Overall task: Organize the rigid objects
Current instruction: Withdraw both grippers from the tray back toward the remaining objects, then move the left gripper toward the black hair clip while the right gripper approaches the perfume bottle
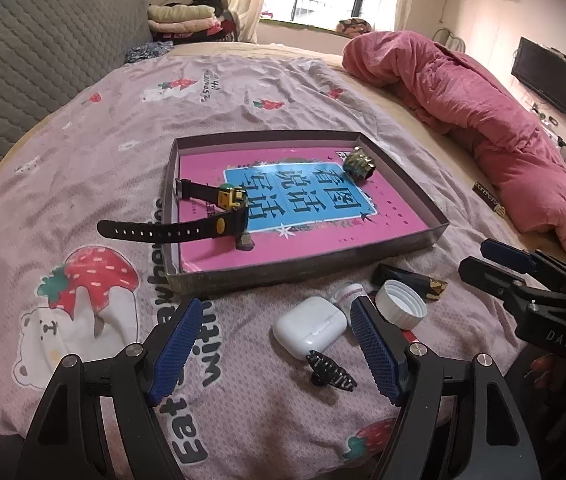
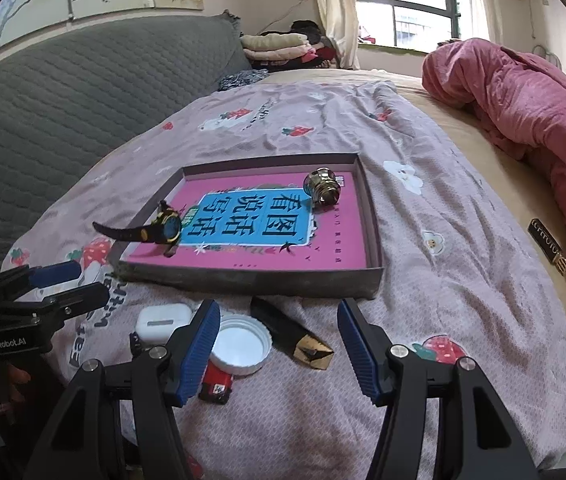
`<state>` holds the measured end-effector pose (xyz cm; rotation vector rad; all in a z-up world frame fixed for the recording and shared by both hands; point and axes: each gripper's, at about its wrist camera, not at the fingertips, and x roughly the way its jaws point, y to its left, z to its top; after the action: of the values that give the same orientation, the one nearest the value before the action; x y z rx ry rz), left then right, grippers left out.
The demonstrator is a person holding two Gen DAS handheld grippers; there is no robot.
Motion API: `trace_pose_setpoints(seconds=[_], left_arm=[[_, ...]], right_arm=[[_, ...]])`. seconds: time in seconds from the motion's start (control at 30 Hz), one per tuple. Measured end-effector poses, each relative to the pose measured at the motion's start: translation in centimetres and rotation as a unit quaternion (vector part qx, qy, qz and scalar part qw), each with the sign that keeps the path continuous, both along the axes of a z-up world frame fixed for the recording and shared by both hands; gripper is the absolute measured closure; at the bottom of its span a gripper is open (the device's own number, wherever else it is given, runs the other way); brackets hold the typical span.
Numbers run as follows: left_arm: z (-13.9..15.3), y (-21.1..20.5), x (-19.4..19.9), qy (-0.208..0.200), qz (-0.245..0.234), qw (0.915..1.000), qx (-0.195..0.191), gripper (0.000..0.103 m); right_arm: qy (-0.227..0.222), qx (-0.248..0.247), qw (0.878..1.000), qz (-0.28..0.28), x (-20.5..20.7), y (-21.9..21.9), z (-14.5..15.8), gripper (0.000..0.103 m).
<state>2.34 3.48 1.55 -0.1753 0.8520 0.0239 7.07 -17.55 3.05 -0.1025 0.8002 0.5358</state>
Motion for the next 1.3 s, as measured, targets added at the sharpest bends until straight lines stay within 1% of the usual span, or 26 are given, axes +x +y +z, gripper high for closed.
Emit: trace_pose_setpoints(seconds=[0.27,0.53,0.73,0.87,1.3], left_arm=[[0.1,-0.5,-0.3,0.004,-0.005,1.0000,0.001,0.025],[-0.4,-1.0,-0.5,0.017,-0.008,0.9998,0.001,0.025],[-1.1,-1.3,-0.7,0.034,-0.009,0.9994,-0.006,0.025],[-1.5,-1.5,-0.6,0.042,-0.010,0.9991,-0.003,0.025],[-3.4,-2.1,-0.1,0.081,-0.009,0.9966,-0.015,0.025]], right_arm=[[0.001,-0.012,1.000,0.017,-0.9,0.8,-0.2,0.042],[0.007,-0.020,0.999,0.027,-1.5,1.4,-0.5,0.042],[0.021,-0.020,0.999,0.032,-1.8,1.3,-0.8,0.042],[0.025,-0.021,0.999,0.028,-1.8,1.1,-0.9,0.042],[0.035,-0.028,0.999,0.027,-1.5,1.1,-1.3,0.042]])
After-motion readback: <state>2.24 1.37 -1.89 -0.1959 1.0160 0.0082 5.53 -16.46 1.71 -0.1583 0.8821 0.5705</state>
